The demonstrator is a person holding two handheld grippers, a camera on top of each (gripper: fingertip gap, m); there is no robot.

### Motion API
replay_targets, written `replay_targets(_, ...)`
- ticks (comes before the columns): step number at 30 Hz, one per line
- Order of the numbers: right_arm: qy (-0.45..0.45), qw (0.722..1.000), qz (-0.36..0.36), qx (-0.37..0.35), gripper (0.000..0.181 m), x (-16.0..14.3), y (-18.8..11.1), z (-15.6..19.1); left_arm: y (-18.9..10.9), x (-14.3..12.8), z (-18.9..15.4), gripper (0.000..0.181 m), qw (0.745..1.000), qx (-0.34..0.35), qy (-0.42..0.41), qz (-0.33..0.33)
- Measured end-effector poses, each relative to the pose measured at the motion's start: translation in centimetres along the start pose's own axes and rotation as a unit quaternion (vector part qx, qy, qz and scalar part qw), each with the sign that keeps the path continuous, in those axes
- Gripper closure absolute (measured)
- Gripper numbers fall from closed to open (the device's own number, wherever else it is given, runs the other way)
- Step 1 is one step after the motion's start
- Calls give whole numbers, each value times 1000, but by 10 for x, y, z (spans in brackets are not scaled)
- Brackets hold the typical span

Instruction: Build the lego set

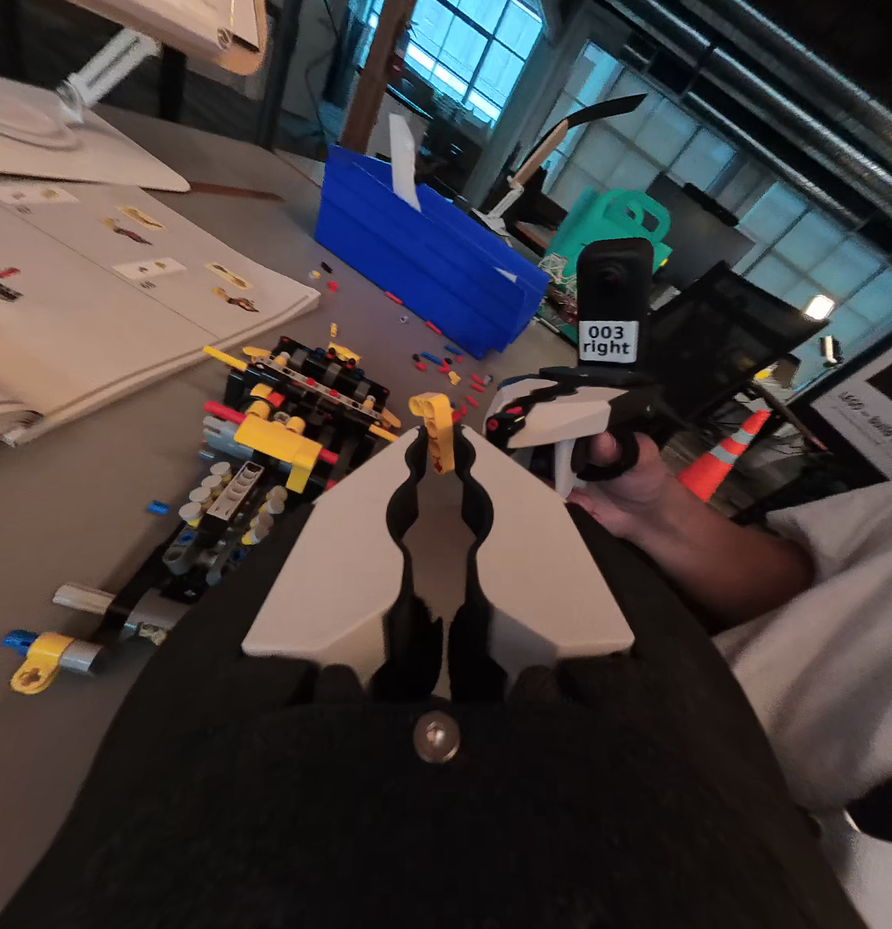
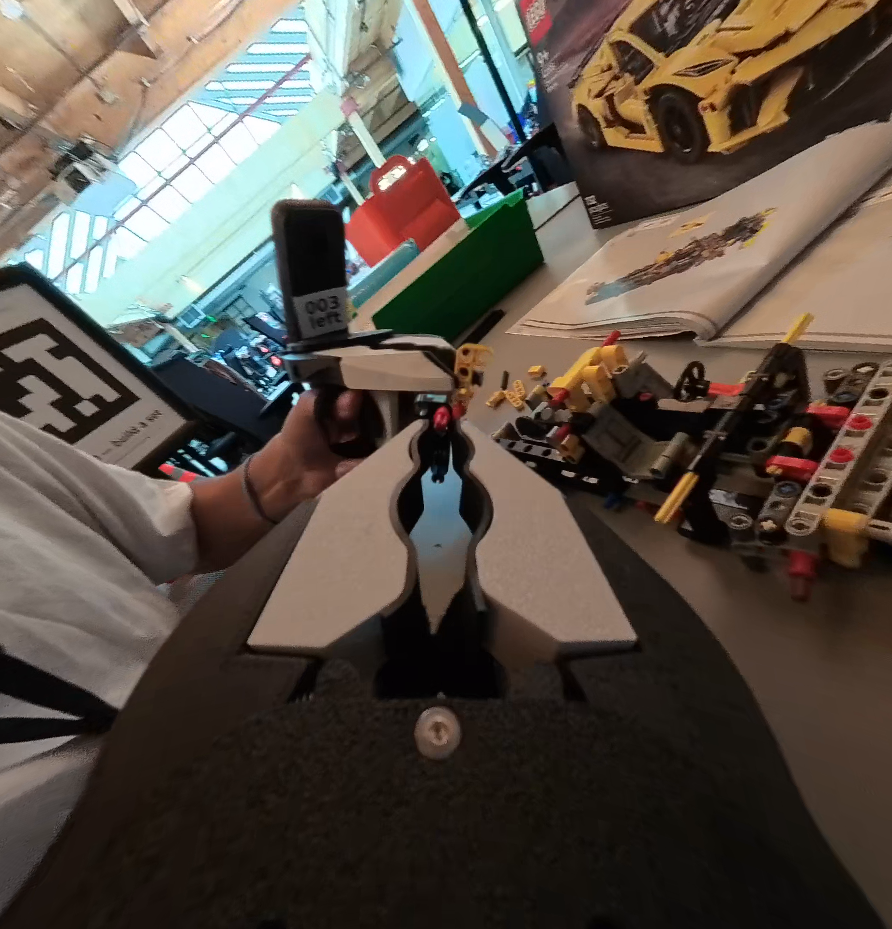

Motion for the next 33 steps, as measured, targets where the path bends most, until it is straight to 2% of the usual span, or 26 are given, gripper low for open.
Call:
replay_targets(3,-19,999,-1,-27,175,0,1,1,4,-1,-7,171,1000,17,9,-20)
replay_targets(17,44,999,-23,2,175,1,-5,-9,15,-9,-15,171,995,61,13,-76)
replay_targets(25,40,999,-33,-3,176,2,-5,-9,18,-16,-9,171,989,39,-61,-132)
replay_targets(28,69,996,-55,7,176,1,-1,-7,18,-17,-7,171,981,35,-87,-167)
replay_targets(33,98,993,-66,26,176,2,0,-10,19,-16,-6,170,983,33,-88,-159)
Point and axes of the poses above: each gripper's, where its closed fingertips meet, y out along the fingers, x out of its top, z = x × y across the jaws, the point moved 10 cm from there along -y, back along the fingers, and after that the axes turned 9 degrees about -x, right-handed, at the moved point
